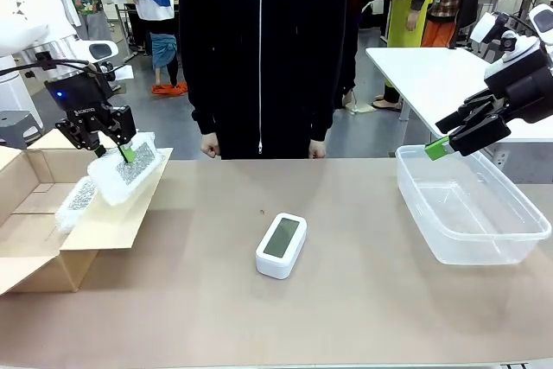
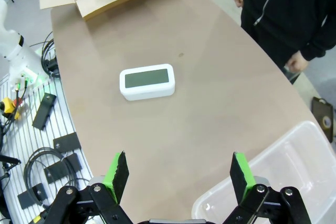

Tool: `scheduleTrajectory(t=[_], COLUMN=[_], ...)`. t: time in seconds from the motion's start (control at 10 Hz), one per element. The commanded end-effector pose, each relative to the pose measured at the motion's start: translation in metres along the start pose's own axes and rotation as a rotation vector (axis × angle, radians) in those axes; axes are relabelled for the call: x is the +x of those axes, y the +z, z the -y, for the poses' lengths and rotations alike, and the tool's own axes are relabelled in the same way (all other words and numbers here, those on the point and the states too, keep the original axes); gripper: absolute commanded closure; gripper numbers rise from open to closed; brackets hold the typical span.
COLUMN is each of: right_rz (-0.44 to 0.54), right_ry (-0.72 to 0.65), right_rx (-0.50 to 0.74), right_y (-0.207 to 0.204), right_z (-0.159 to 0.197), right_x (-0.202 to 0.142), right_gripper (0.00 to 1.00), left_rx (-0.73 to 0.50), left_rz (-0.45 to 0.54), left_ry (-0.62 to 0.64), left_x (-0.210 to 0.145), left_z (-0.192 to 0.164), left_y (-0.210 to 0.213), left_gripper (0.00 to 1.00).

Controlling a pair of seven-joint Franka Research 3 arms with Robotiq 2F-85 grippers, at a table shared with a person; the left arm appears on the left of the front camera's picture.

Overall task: Separate and place wrapped and unwrapped clocks.
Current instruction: If the picked Digital clock is wrapped, place it in the Package Box ; if not, place it in the Organizing box.

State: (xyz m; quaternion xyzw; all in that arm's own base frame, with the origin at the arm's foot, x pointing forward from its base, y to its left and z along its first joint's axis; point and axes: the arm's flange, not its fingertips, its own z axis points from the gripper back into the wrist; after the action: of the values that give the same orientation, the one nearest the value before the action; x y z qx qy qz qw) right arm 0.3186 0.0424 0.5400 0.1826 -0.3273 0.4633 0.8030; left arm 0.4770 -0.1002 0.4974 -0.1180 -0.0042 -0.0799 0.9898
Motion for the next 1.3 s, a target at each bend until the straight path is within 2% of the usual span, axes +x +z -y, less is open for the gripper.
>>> scheduleTrajectory(t=[0.0, 0.3, 0.6, 1.0, 1.2], right_rz=[0.026, 0.026, 0.026, 0.026, 0.026], right_ry=[0.009, 0.009, 0.009, 0.009, 0.009], right_rx=[0.025, 0.025, 0.025, 0.025, 0.025], right_y=[-0.004, -0.004, -0.004, -0.004, -0.004], right_z=[0.003, 0.003, 0.003, 0.003, 0.003], right_x=[0.000, 0.000, 0.000, 0.000, 0.000], right_gripper=[0.00, 0.00, 0.00, 0.00, 0.00], left_rx=[0.004, -0.002, 0.024, 0.140, 0.195], left_rz=[0.039, 0.087, 0.137, 0.170, 0.144], left_ry=[0.071, 0.249, 0.379, 0.464, 0.470], left_x=[-0.007, -0.015, -0.011, 0.013, 0.017], left_z=[-0.018, -0.077, -0.128, -0.168, -0.183], left_y=[0.016, 0.040, 0.040, 0.015, 0.001], left_gripper=[0.47, 0.47, 0.47, 0.47, 0.47])
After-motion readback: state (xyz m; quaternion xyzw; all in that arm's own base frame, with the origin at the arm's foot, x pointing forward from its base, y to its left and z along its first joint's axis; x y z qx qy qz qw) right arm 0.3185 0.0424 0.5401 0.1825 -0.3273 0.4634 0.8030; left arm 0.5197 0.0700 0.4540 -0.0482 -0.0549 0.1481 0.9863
